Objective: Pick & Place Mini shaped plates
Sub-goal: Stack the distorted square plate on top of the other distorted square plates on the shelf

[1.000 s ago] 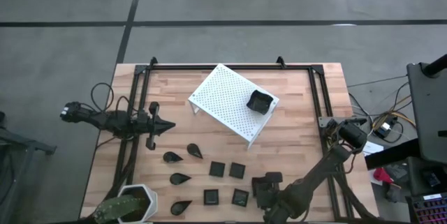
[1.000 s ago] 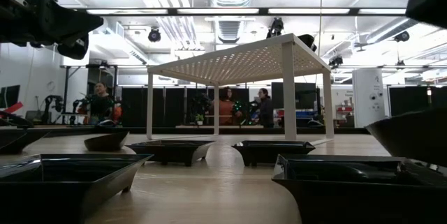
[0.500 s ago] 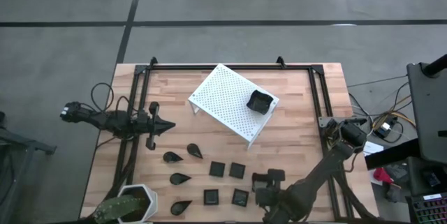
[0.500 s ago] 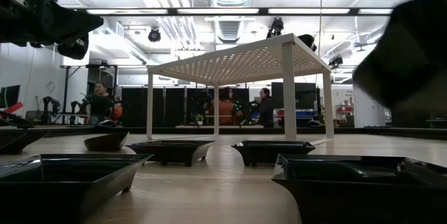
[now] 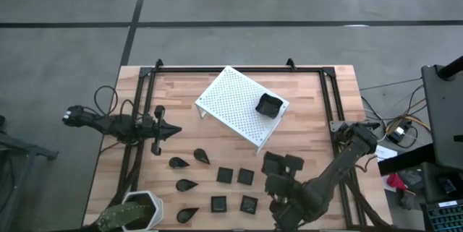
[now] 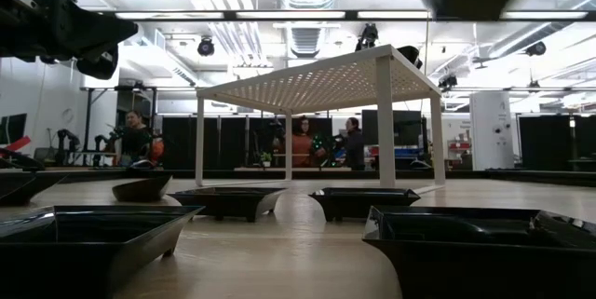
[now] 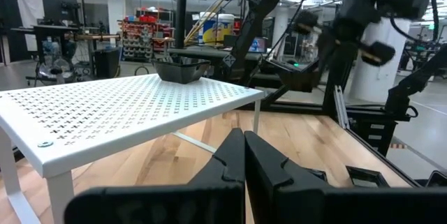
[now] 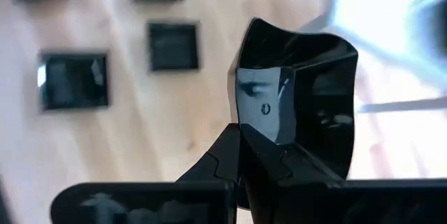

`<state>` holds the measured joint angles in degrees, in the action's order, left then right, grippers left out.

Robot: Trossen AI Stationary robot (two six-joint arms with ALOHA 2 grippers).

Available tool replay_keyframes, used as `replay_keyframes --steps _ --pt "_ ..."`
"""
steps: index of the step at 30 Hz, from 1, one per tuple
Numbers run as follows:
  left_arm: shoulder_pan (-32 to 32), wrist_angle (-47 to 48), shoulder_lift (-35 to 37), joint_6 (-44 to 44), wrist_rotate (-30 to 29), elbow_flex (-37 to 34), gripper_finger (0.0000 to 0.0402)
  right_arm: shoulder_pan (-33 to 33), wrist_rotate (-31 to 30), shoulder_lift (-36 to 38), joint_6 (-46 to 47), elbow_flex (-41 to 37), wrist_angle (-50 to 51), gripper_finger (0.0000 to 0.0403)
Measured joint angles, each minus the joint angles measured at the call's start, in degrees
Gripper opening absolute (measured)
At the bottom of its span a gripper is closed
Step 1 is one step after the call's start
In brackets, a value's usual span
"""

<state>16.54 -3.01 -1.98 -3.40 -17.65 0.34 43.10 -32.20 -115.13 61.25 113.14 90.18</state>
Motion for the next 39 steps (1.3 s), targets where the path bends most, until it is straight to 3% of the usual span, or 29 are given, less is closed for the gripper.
replay_keyframes --steps 6,22,39 --pt "0.0 0.02 0.0 -0.01 0.0 0.0 0.0 -3.44 -5.41 0.31 -6.46 4.84 -0.18 0.0008" --pt "0.0 0.02 0.02 -0.02 0.0 0.0 0.0 -19.66 -6.85 3.6 -18.93 8.5 -0.16 0.0008" --pt "-0.05 0.02 0.02 -0.01 0.0 0.0 0.0 -30.64 -5.28 9.08 -24.47 -2.87 -0.17 0.0008"
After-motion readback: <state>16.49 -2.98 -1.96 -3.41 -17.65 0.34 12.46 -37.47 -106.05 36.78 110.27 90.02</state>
